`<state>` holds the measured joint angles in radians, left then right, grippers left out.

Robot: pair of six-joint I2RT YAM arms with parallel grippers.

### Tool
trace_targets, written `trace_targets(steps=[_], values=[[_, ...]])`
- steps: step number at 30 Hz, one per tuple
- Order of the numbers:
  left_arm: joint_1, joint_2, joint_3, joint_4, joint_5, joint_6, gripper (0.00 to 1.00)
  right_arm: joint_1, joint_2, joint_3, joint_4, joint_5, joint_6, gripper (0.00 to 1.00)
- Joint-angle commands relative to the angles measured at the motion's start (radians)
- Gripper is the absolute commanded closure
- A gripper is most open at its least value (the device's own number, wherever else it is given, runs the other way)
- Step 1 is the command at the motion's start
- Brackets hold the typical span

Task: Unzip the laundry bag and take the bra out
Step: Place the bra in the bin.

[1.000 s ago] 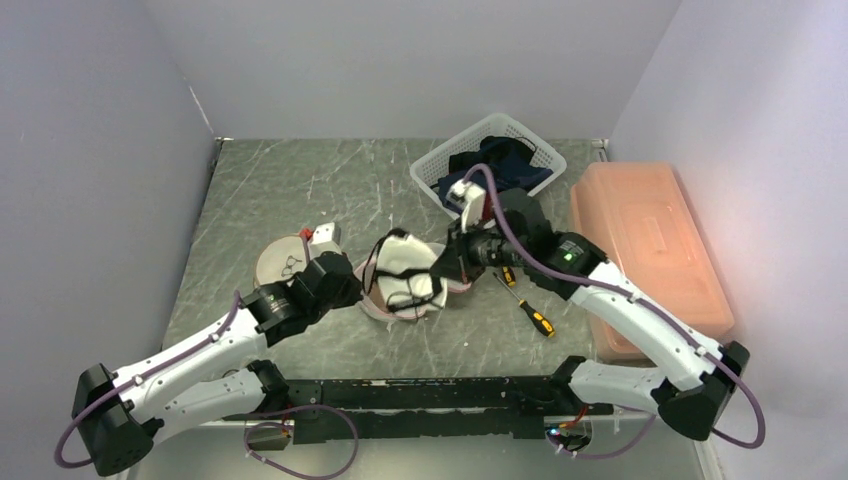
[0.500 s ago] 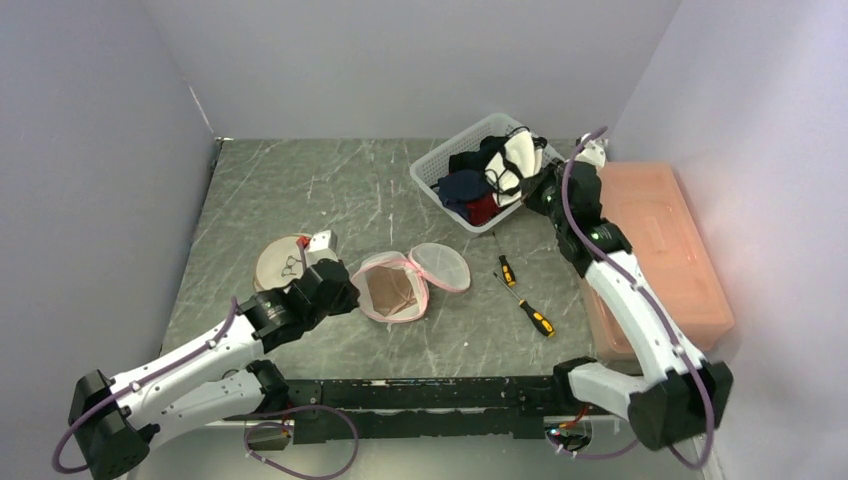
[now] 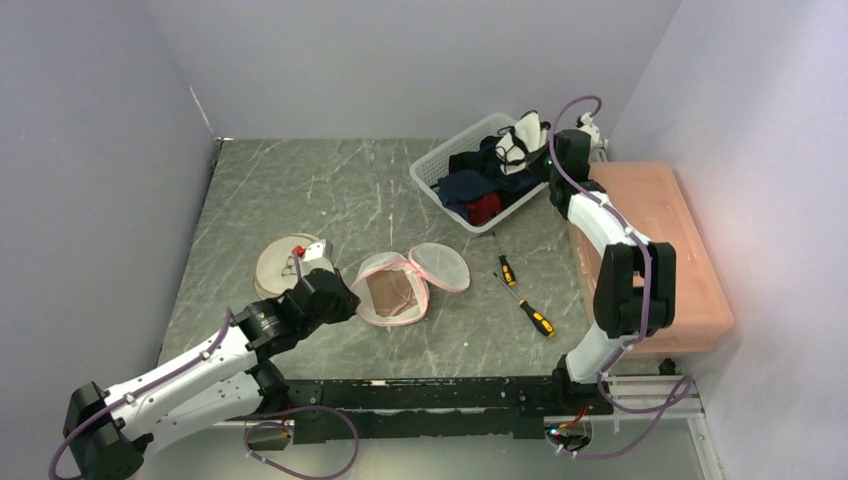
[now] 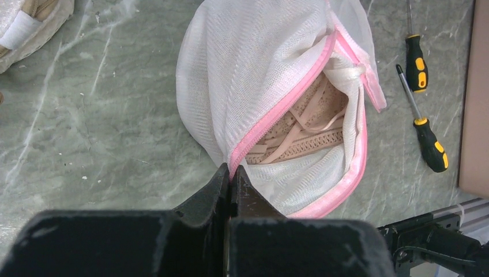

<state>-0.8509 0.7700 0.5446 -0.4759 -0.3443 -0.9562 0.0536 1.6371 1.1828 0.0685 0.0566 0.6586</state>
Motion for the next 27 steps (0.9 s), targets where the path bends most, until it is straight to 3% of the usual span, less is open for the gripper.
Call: trace_targets(steps=[1,11,15,16,19,20,27], values=[[0.004,0.001,0.010,0.012,0.004,-0.016,0.97,-0.036,0.095,0.114,0.126,-0.159,0.017,1.00],[0.004,0.015,0.018,0.007,-0.033,0.007,0.97,-0.050,0.336,0.320,-0.022,-0.266,0.059,1.00],[0.004,0.025,0.008,0.011,-0.035,0.001,0.97,-0.050,0.356,0.343,-0.103,-0.242,0.055,1.00],[0.005,0.027,0.006,0.016,-0.031,0.001,0.97,-0.051,0.352,0.340,-0.119,-0.230,0.050,0.96],[0.004,0.031,0.004,0.025,-0.026,0.006,0.97,-0.051,0.321,0.307,-0.134,-0.180,0.037,0.60],[0.004,0.034,0.006,0.024,-0.027,0.007,0.97,-0.051,0.311,0.300,-0.139,-0.168,0.034,0.53],[0.005,0.017,0.018,-0.012,-0.047,0.007,0.97,-0.051,0.236,0.313,-0.189,-0.100,0.021,0.31]])
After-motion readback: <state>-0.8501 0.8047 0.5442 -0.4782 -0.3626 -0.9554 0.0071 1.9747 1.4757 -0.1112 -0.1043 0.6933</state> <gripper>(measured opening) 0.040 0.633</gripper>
